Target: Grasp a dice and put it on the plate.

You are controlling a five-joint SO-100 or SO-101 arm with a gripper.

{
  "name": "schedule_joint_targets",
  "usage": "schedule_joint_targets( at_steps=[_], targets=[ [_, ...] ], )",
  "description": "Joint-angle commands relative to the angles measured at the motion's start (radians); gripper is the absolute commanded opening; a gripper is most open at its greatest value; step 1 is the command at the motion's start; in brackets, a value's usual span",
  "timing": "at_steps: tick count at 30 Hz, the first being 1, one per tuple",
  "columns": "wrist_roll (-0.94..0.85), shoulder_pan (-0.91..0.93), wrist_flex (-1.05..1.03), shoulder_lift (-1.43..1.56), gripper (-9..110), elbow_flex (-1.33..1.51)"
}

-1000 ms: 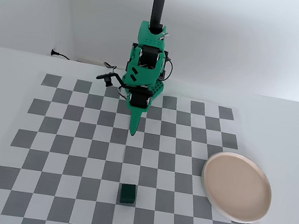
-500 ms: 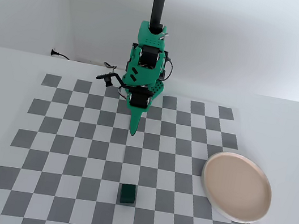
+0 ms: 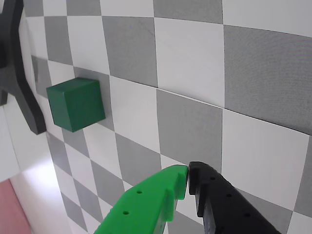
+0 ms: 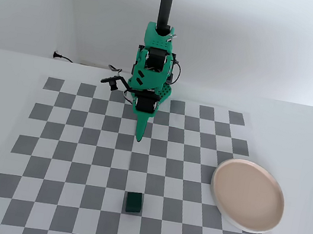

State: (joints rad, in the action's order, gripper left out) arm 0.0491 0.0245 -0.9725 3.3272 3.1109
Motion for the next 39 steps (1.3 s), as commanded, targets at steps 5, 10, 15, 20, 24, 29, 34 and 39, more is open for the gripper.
schedule_joint_targets(
  at_steps=[5,10,15,20,24,29,34,39],
  targets=[
    [0.000,0.003,0.012,0.008,-4,-0.023],
    [0.000,0.003,0.012,0.008,-4,-0.023],
    [0.000,0.003,0.012,0.008,-4,-0.023],
    [0.000,0.003,0.012,0.008,-4,-0.023],
    [-0.011,-0.006,0.014,0.008,-3,-0.023],
    [-0.012,-0.009,0.021,0.008,-4,-0.021],
    [-0.067,0.005,0.038,0.008,-4,-0.017],
    [-0.328,-0.012,0.064,0.009,-4,-0.017]
  ],
)
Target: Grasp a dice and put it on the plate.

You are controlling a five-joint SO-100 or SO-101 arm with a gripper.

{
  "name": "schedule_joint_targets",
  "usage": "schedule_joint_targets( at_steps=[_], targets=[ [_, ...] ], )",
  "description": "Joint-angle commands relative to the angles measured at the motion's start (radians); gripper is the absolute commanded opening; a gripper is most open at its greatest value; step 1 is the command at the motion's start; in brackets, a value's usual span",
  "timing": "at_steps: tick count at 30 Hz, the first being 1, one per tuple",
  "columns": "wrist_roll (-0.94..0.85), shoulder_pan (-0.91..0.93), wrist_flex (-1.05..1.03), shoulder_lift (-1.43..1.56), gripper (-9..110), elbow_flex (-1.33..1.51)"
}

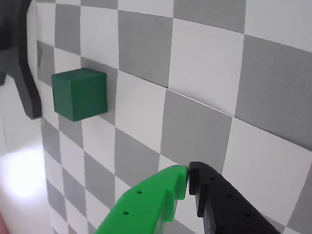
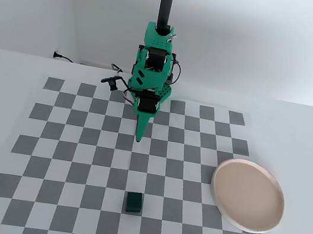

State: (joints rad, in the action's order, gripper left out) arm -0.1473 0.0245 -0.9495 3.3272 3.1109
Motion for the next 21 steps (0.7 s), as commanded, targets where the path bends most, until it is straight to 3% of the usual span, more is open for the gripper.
schedule_joint_targets(
  at_steps=[1,6,21],
  targets=[
    [-0.175,-0.011,0.049,0.009,-4,-0.017],
    [-0.416,-0.017,0.034,0.008,-4,-0.017],
    [-0.908,0.046,0.069,0.008,-4,-0.017]
  ],
)
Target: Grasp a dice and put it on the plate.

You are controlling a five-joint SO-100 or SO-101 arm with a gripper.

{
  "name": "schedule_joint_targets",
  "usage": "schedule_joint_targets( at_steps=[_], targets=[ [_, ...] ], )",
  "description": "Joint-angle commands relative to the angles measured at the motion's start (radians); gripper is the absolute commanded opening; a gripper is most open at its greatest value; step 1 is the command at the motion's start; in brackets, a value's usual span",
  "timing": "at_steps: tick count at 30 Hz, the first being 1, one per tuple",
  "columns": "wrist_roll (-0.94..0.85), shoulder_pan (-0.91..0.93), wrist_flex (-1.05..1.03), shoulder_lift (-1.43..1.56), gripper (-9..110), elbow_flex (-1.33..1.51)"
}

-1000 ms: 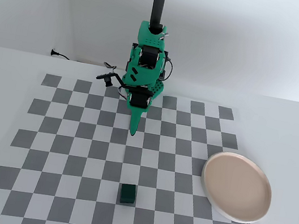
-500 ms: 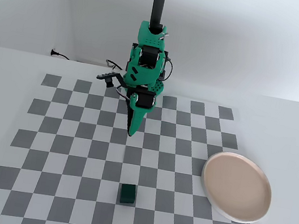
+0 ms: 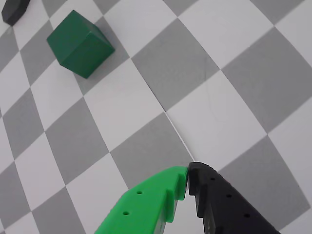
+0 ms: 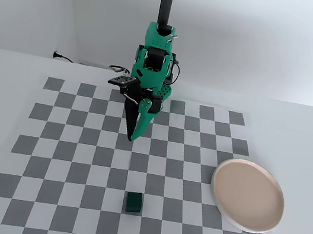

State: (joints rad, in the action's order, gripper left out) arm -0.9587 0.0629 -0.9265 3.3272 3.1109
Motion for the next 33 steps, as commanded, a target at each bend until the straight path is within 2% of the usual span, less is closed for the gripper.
schedule_joint_targets(
  at_steps=[1,8,15,18,23,33],
  targets=[
    [-0.144,0.006,0.054,0.008,-4,-0.017],
    [-0.486,-0.014,0.094,0.008,-4,-0.017],
    [-0.644,-0.041,0.190,0.009,-4,-0.017],
    [-0.689,-0.046,0.195,0.009,-3,-0.017],
    [-0.729,-0.058,0.190,0.009,18,-0.017],
    [-0.742,-0.078,0.229,0.009,27,-0.017]
  ],
)
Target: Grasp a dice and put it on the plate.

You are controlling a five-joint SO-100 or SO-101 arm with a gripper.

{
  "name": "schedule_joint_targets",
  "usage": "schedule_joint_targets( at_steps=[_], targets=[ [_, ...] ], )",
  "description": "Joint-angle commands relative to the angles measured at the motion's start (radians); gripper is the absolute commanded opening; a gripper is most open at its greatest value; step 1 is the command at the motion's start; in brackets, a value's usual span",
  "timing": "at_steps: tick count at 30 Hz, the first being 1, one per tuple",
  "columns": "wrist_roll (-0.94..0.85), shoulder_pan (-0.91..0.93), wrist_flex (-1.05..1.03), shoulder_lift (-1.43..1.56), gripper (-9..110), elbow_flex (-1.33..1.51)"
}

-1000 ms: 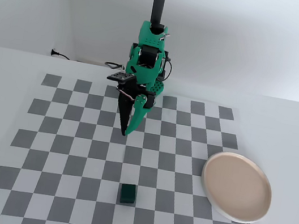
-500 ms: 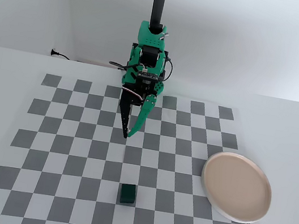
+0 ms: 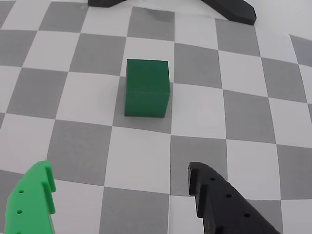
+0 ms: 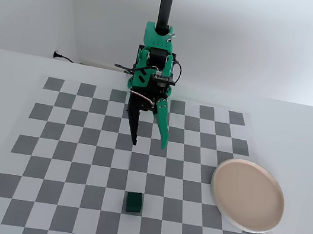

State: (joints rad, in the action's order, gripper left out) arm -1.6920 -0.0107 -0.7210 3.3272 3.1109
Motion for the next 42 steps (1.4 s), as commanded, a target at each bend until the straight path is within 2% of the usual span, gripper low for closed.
schedule_joint_targets(
  at_steps=[1,15,28,35,42],
  targets=[
    [-0.011,-0.006,0.021,0.009,28,-0.017],
    [0.074,-0.037,0.184,-0.123,28,-0.038],
    [0.212,-0.014,0.376,-0.983,27,-0.580],
    [0.232,0.003,0.454,-1.275,27,-0.744],
    [0.256,-0.011,0.491,-1.431,28,-0.845]
  ],
)
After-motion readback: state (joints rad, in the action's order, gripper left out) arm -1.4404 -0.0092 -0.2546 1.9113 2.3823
